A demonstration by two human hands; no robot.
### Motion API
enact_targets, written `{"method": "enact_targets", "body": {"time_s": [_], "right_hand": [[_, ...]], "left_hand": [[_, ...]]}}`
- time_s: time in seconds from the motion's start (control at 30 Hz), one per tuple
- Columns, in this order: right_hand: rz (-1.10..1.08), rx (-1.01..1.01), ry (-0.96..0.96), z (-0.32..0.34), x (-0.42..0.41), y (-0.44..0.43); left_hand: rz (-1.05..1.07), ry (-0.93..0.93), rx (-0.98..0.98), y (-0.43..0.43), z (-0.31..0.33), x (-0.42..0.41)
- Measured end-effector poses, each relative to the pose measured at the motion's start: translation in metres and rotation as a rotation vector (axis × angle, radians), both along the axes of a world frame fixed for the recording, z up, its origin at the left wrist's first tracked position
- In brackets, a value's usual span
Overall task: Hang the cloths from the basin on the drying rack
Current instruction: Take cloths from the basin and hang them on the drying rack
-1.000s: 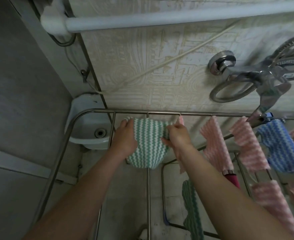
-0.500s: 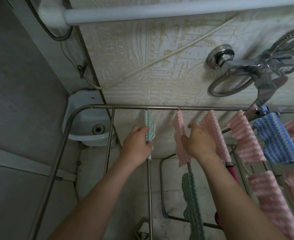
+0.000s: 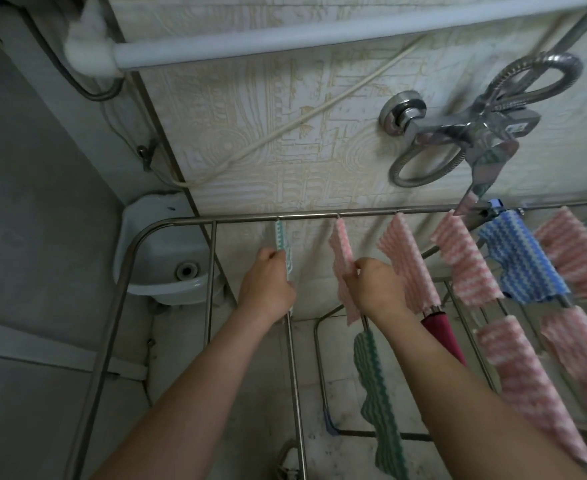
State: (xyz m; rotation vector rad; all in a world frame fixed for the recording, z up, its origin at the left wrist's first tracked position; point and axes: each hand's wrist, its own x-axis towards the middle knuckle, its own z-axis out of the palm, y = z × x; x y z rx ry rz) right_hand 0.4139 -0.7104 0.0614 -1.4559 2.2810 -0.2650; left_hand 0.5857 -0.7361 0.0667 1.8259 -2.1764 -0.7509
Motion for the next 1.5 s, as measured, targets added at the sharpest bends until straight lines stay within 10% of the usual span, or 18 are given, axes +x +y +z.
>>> {"method": "enact_targets", "body": {"time_s": [0.8,1.5], "right_hand": [[-0.432,-0.577,-0.617,0.085,-0.114,0.226],[-1.302,-0.58,-0.322,0.024,-0.265,0.692]], "left_hand": [[-0.354,0.626,0.002,0.13,0.069,-0.139],[-1.619,0.213,0.127,0.528,0.039,-0.417]]}}
